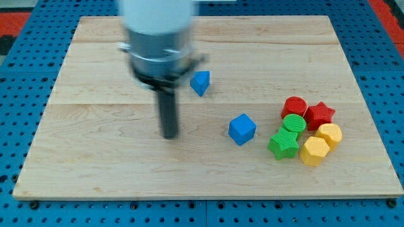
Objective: Move the blue triangle to the left of the red circle
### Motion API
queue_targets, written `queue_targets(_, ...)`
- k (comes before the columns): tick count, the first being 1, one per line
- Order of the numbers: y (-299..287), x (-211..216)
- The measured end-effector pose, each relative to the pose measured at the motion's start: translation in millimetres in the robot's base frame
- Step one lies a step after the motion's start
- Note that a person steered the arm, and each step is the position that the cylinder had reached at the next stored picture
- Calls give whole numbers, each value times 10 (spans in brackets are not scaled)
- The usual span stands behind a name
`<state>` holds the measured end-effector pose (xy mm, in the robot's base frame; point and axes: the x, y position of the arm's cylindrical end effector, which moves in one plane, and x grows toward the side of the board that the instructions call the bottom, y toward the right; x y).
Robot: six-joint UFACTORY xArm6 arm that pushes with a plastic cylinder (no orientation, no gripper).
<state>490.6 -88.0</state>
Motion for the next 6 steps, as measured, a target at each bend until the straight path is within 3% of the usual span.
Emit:
queue_targets(1, 70, -884)
queue_targets(2, 786, -1106)
queue_targets(3, 1411, -618)
queue_targets(4, 1587, -105)
queue_targets(5, 1413, -663)
queue_targets(6, 1407, -938)
